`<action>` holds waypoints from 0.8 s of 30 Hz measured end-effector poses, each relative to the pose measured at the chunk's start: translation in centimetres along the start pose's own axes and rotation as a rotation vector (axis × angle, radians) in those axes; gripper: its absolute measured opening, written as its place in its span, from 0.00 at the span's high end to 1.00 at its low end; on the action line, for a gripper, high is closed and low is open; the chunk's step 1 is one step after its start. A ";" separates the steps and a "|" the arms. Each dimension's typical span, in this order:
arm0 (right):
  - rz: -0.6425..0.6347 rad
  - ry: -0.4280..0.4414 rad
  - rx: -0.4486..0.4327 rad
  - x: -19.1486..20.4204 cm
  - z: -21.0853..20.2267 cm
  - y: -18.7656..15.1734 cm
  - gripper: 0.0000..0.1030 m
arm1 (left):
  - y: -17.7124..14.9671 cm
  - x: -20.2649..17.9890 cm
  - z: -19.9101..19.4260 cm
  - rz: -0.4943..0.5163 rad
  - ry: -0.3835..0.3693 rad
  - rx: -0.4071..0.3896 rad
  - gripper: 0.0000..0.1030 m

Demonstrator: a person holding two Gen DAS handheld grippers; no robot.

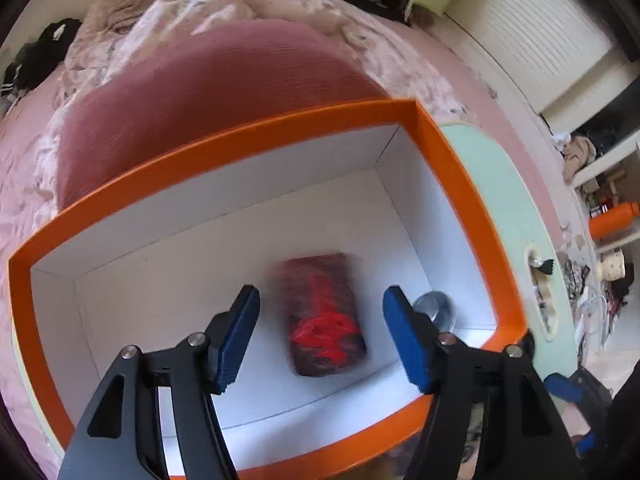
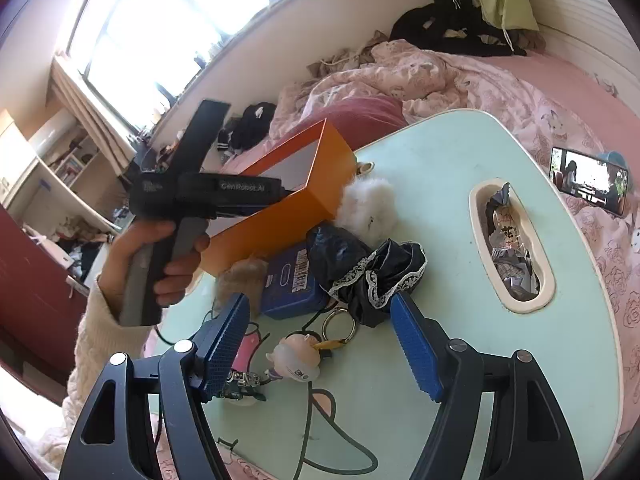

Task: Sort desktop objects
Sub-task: 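Grasp the red case in the orange box with the left gripper, set it on the table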

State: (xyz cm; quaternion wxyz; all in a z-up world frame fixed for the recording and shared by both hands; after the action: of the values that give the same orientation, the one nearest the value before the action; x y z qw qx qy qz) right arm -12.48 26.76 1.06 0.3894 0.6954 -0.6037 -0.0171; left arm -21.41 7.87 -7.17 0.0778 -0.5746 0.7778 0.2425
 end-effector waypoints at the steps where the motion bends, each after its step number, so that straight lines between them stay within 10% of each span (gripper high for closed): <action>1: 0.001 0.000 0.000 0.0 -0.1 0.0 0.29 | -0.2 0.7 -0.3 -0.022 0.003 -0.002 0.38; 12: -0.003 0.000 0.007 0.2 -0.1 -0.3 0.29 | 1.0 1.6 -1.3 -0.028 0.082 -0.039 0.38; 15: -0.001 0.001 0.006 0.2 -0.1 -0.2 0.29 | 0.5 2.1 -0.3 -0.030 0.077 -0.016 0.61; 24: 0.000 0.002 0.015 0.1 0.1 -0.3 0.28 | -1.1 0.9 -7.5 -0.034 -0.129 -0.247 0.61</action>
State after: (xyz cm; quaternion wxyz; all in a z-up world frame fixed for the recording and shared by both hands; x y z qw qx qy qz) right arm -12.28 26.61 0.82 0.3848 0.6983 -0.6035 -0.0119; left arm -19.44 3.38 -1.31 0.0604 -0.5761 0.7256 0.3713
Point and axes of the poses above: each gripper's, at about its wrist camera, not at the fingertips, and z roughly the way its jaws point, x to its left, y to its top, the point moved 10 cm from there along z, roughly the way its jaws point, and after that the axes turned 14 degrees about -y, right-handed, at the moved point
